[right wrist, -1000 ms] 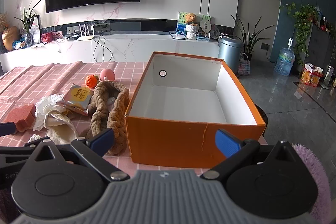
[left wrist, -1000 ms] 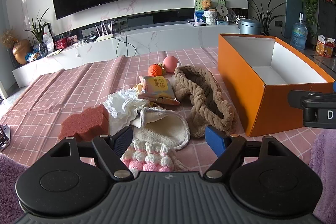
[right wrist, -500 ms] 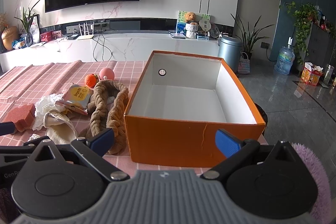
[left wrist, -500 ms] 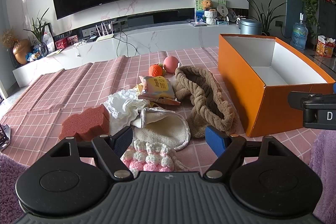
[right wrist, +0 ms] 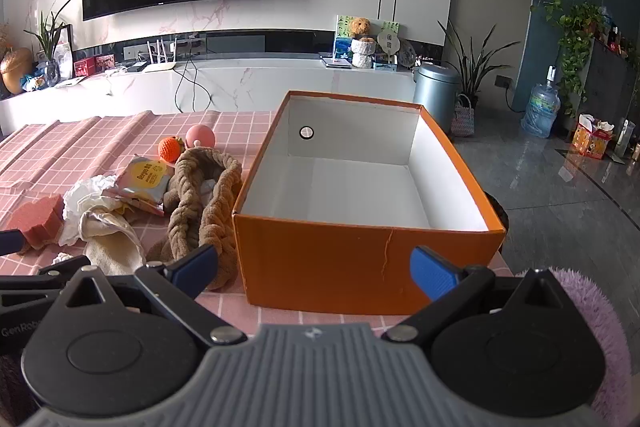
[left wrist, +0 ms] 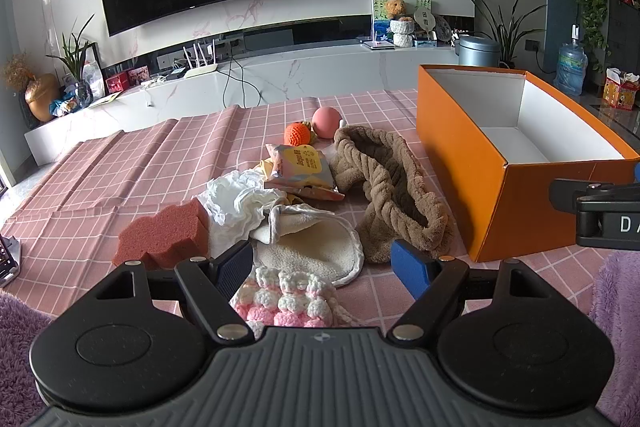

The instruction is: Organize soft objects

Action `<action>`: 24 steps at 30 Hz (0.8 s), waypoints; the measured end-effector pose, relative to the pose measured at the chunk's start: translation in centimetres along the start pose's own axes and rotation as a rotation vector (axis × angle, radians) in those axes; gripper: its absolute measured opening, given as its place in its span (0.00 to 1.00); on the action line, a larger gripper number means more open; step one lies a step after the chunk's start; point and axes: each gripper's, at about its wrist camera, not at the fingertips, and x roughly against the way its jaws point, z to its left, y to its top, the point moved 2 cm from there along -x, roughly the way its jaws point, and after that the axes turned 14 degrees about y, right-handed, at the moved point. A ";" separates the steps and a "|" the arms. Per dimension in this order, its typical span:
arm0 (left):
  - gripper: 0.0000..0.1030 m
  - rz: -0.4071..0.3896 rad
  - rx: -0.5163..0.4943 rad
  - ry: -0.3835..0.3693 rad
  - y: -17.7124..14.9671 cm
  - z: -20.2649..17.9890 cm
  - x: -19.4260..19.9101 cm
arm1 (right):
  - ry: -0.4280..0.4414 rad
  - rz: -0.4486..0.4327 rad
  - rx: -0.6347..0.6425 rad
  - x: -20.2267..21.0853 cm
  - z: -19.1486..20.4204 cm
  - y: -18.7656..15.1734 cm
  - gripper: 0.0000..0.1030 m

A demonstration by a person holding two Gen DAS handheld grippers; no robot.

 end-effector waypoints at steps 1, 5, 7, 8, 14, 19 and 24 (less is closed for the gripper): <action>0.90 0.000 0.000 0.000 0.0 0.0 0.0 | 0.000 0.000 0.000 0.0 0.0 0.0 0.98; 0.90 0.000 0.001 -0.001 0.0 0.0 0.0 | 0.000 0.003 0.000 0.0 0.0 0.0 0.98; 0.90 0.001 0.000 -0.001 0.0 0.0 0.0 | 0.000 0.005 0.000 -0.1 0.0 0.0 0.98; 0.90 0.002 0.000 -0.001 0.0 0.0 0.0 | 0.000 0.006 -0.001 -0.1 0.0 -0.1 0.98; 0.90 0.006 0.000 -0.017 -0.1 0.2 -0.2 | 0.000 0.012 -0.005 -0.2 0.0 -0.1 0.98; 0.86 0.008 0.019 -0.019 -0.1 0.9 -0.1 | 0.042 0.003 -0.024 -0.5 0.1 -0.3 0.98; 0.86 0.081 0.066 -0.047 -0.1 2.5 -0.7 | 0.117 -0.019 0.009 -0.9 1.4 -0.5 0.97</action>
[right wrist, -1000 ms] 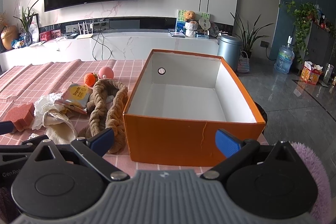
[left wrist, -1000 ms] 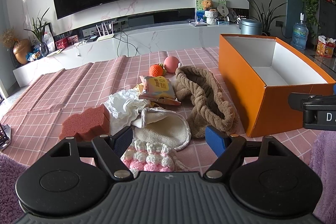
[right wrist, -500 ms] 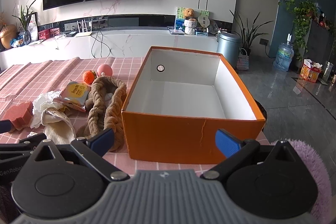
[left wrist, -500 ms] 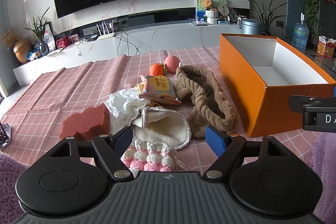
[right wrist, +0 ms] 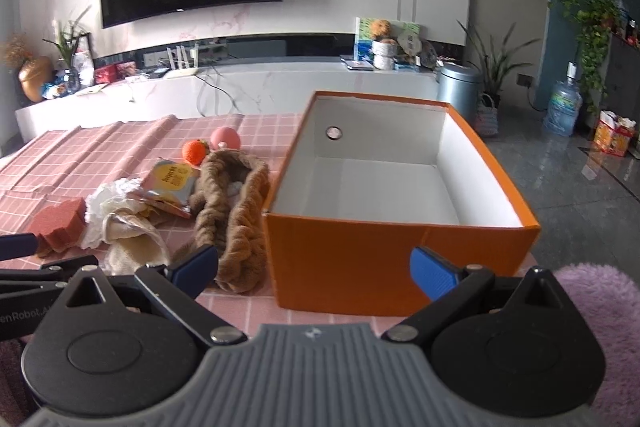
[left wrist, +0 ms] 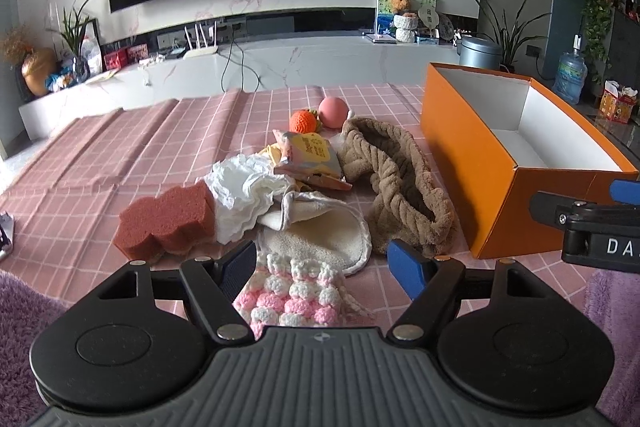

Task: Organize soft objects
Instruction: 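Grasp the pink crocheted pouch with left tool while right tool grasps the cream pad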

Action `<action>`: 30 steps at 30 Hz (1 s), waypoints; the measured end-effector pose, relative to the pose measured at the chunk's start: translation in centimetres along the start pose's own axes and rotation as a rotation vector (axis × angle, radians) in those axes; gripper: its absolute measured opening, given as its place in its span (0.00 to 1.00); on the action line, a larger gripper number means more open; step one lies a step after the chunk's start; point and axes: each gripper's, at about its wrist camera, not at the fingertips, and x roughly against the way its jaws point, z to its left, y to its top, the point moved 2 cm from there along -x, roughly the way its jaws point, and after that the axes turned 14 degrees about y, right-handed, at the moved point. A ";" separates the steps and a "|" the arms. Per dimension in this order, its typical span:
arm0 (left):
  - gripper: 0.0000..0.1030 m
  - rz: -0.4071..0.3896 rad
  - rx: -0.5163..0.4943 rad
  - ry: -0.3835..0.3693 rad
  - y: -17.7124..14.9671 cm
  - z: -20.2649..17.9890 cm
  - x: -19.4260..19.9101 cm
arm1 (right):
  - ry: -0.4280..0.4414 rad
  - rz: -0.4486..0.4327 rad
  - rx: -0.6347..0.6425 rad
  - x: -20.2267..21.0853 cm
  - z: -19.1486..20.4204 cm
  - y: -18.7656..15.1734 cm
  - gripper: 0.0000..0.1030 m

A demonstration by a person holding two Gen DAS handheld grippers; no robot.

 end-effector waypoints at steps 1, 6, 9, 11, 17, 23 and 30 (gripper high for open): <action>0.86 0.029 0.015 -0.005 -0.1 0.4 -0.3 | 0.016 0.008 0.016 -0.2 0.5 0.0 0.95; 0.87 0.126 0.073 0.031 -0.9 2.3 -1.8 | 0.115 0.066 0.091 -2.1 3.0 -0.3 0.70; 0.92 0.158 0.034 0.010 -1.3 2.4 -2.6 | 0.148 0.116 0.139 -3.5 4.3 -0.8 0.62; 0.95 0.136 -0.023 0.024 -1.6 2.0 -2.9 | 0.172 0.145 0.153 -4.4 4.8 -1.1 0.57; 0.96 0.154 -0.089 0.004 -2.7 1.0 -4.6 | 0.226 0.218 0.131 -7.3 5.3 -1.6 0.42; 1.00 0.194 -0.119 0.027 -3.3 0.5 -6.8 | 0.244 0.273 0.135 -9.4 5.5 -2.3 0.40; 1.00 0.250 -0.078 -0.027 -3.5 1.0 -9.1 | 0.293 0.280 0.122 -10.8 5.7 -2.1 0.40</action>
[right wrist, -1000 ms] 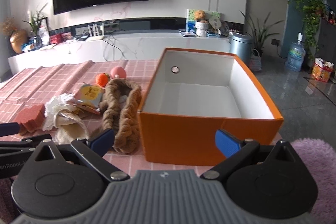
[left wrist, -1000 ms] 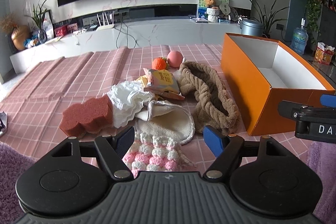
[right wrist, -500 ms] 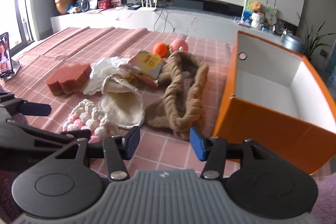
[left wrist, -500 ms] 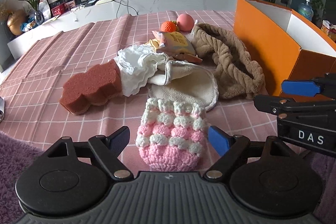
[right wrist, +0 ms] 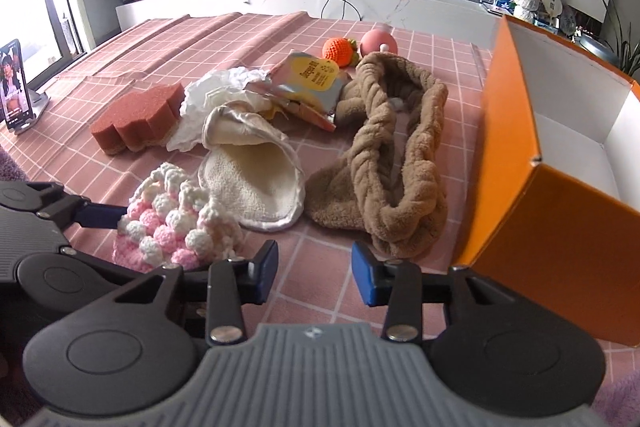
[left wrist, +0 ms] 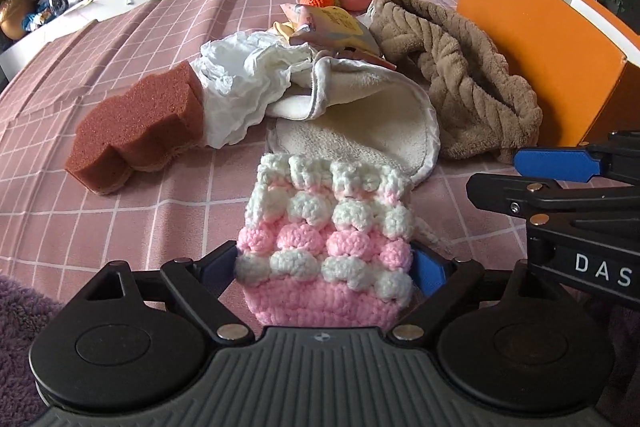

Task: Organize soft objects
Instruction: 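Grasp the pink crocheted pouch with left tool while right tool grasps the cream pad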

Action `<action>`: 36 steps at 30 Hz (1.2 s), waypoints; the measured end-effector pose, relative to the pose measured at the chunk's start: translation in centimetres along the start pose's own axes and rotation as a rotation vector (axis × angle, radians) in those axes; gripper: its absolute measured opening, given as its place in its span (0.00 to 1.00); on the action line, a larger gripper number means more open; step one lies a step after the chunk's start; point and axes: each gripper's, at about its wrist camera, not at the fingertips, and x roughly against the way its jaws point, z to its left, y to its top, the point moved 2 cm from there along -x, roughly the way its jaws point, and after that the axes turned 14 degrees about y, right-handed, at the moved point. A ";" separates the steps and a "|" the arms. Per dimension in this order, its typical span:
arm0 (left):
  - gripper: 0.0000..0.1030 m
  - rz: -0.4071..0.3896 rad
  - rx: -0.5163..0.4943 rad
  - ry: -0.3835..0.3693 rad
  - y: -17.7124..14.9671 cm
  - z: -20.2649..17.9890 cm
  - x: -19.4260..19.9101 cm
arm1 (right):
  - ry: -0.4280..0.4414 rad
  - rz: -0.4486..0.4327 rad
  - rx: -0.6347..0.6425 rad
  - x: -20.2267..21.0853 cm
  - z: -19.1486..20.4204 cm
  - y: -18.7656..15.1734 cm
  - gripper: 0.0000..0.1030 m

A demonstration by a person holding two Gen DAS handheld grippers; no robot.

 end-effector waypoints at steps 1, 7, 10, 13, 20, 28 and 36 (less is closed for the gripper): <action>0.90 -0.006 0.007 -0.004 0.1 0.2 0.1 | 0.002 -0.002 0.004 -0.1 0.0 0.2 0.40; 0.65 -0.028 0.107 -0.009 0.5 2.5 1.1 | 0.037 -0.020 0.042 -0.7 0.7 1.9 0.48; 0.64 -0.077 0.167 0.034 1.5 3.9 2.1 | 0.044 -0.061 0.064 -0.8 0.9 3.5 0.58; 0.64 -0.083 0.193 0.067 2.8 4.9 2.1 | 0.055 -0.081 0.045 -1.6 0.9 5.6 0.64; 0.64 -0.077 0.239 0.091 3.3 6.6 1.2 | 0.141 -0.032 -0.059 -5.9 0.7 8.9 0.75; 0.64 -0.069 0.244 0.084 2.7 7.0 0.7 | 0.145 0.086 -0.114 -9.3 0.5 7.1 0.67; 0.65 -0.074 0.236 0.095 2.4 6.9 0.8 | 0.065 0.114 0.009 -9.5 1.3 5.8 0.44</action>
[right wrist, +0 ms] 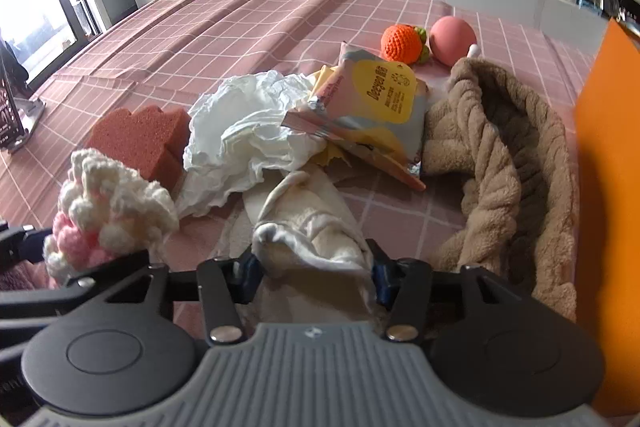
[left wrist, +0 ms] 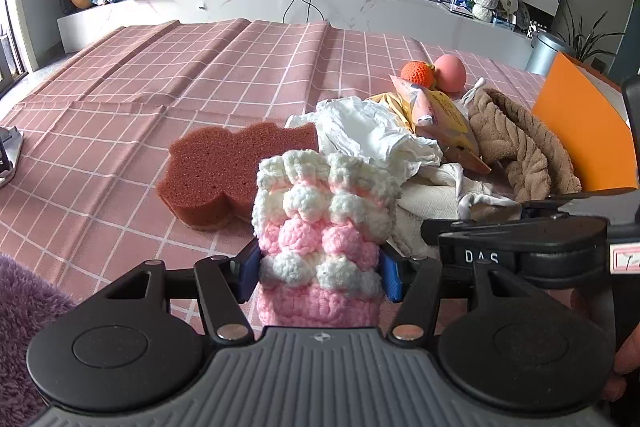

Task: Organize soft objects
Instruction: 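Grasp the pink crocheted pouch with left tool while right tool grasps the cream pad, then carry pouch and cream pad into the orange box and open both tools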

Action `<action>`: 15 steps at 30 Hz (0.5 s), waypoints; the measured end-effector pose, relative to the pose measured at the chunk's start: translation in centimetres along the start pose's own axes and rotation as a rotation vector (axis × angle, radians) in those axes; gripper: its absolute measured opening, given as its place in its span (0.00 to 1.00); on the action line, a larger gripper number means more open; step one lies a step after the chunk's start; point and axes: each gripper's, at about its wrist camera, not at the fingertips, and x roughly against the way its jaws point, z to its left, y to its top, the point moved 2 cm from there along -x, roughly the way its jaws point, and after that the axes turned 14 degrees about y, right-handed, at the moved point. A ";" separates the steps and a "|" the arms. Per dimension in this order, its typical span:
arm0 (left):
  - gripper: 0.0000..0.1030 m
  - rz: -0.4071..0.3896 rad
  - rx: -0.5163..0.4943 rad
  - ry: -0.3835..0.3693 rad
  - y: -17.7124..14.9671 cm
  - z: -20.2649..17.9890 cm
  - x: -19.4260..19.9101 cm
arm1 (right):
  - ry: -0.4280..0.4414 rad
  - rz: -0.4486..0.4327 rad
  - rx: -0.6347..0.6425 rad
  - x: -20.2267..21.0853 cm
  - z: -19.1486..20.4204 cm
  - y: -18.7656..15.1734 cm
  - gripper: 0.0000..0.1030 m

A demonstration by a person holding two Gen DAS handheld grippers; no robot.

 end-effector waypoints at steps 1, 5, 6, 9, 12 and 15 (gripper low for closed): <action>0.65 -0.001 0.000 0.003 -0.1 0.0 0.0 | -0.010 0.000 0.010 0.1 0.1 -0.1 0.37; 0.65 -0.010 -0.012 0.009 -0.3 0.0 0.4 | -0.024 -0.012 0.027 1.2 0.4 -0.2 0.18; 0.65 -0.016 -0.014 0.012 -0.4 0.0 0.6 | -0.028 -0.014 0.031 1.5 0.5 -0.2 0.11; 0.65 -0.029 -0.018 0.016 -0.4 0.0 1.3 | -0.006 -0.023 0.010 2.7 0.7 -0.6 0.10; 0.65 -0.041 -0.026 0.012 -0.5 -0.1 2.0 | -0.011 -0.051 0.022 4.3 1.1 -0.9 0.10; 0.65 -0.057 -0.035 0.002 -0.7 -0.4 3.1 | -0.003 -0.092 0.016 6.4 1.2 -1.0 0.10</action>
